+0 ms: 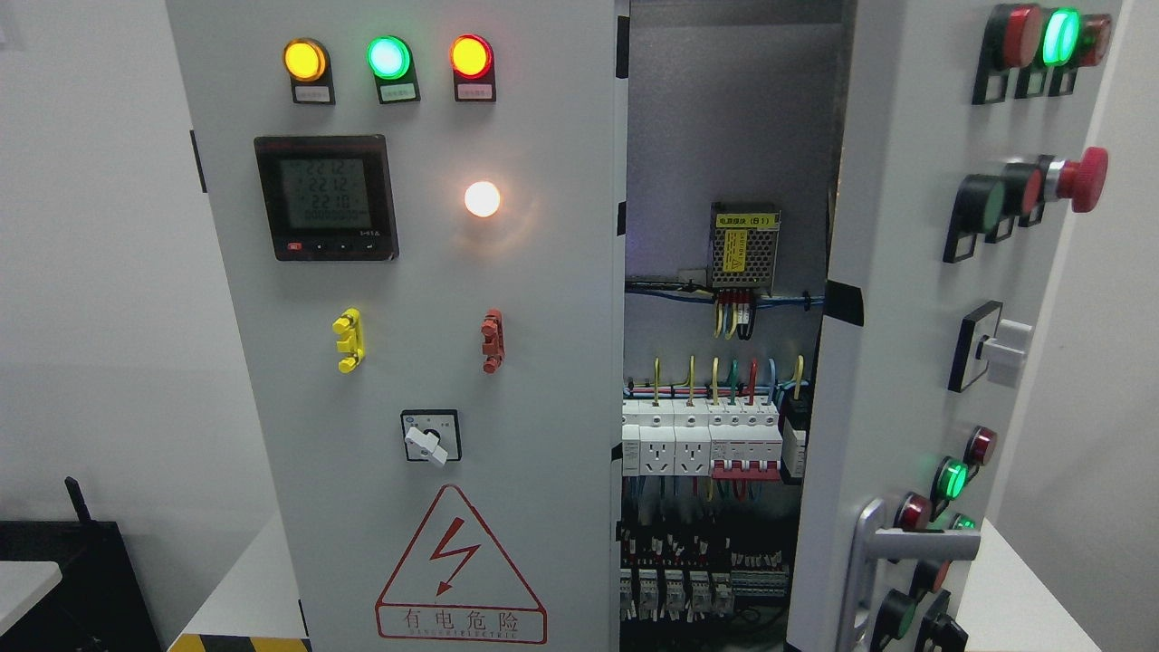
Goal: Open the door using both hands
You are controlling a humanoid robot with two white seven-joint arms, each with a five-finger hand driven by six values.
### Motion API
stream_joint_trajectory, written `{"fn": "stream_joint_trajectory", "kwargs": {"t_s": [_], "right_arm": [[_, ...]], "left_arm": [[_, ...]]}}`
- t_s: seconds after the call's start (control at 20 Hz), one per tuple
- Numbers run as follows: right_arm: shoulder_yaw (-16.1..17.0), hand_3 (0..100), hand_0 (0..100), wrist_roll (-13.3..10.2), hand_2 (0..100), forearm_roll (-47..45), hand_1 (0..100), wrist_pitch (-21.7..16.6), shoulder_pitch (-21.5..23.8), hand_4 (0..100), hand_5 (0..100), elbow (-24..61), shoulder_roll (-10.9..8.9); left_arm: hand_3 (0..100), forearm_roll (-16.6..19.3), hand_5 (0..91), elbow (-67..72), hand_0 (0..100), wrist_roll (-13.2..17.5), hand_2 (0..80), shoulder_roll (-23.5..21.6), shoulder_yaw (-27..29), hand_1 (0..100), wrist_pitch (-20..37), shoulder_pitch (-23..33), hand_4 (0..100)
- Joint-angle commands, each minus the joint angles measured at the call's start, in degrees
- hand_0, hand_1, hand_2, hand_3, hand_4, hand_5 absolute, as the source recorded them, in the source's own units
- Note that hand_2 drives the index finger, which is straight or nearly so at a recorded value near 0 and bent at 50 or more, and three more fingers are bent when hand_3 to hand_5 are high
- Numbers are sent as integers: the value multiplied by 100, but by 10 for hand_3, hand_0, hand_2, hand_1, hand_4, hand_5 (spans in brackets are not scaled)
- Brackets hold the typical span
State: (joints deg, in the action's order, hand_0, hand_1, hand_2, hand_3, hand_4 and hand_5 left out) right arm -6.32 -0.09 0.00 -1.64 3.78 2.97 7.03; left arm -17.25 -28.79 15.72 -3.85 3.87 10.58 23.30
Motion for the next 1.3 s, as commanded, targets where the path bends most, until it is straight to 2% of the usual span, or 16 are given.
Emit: {"fn": "stream_joint_trajectory", "kwargs": {"t_s": [0.0,0.15,0.2,0.35,0.6,0.7,0.9,1.05,1.25], "right_arm": [[0,0,383,0,0,141,0,-3,0,0,0,1,0],[0,0,383,0,0,141,0,-3,0,0,0,1,0],[0,0,383,0,0,141,0,-3,0,0,0,1,0],[0,0,383,0,0,141,0,-3,0,0,0,1,0],[0,0,383,0,0,141,0,-3,0,0,0,1,0],[0,0,384,0,0,141,0,-3,0,0,0,1,0],[0,0,384,0,0,141,0,-3,0,0,0,1,0],[0,0,383,0,0,141,0,-3,0,0,0,1,0],[0,0,384,0,0,141,0,-3,0,0,0,1,0]], "left_arm": [[0,-1622,0,-4333,0,334,0,-1495,919,0,41,1105,0],[0,-1957,0,-5221,0,773,0,-1785,2027,0,32,1106,0],[0,-2219,0,-5546,0,940,0,-1977,2247,0,32,1124,0],[0,-3465,0,-6120,0,1310,0,-2680,3003,0,41,1308,0],[0,-5557,0,-6200,0,1766,0,-4270,3830,0,6,1834,0],[0,-6130,0,-6174,0,2004,0,-4851,4024,0,-12,1958,0],[0,-6808,0,-6095,0,2347,0,-5704,4078,0,-20,1906,0],[0,-7125,0,-5989,0,2392,0,-6266,4052,0,-64,1652,0],[0,-7345,0,-5989,0,2426,0,-6645,3972,0,-766,1089,0]]}}
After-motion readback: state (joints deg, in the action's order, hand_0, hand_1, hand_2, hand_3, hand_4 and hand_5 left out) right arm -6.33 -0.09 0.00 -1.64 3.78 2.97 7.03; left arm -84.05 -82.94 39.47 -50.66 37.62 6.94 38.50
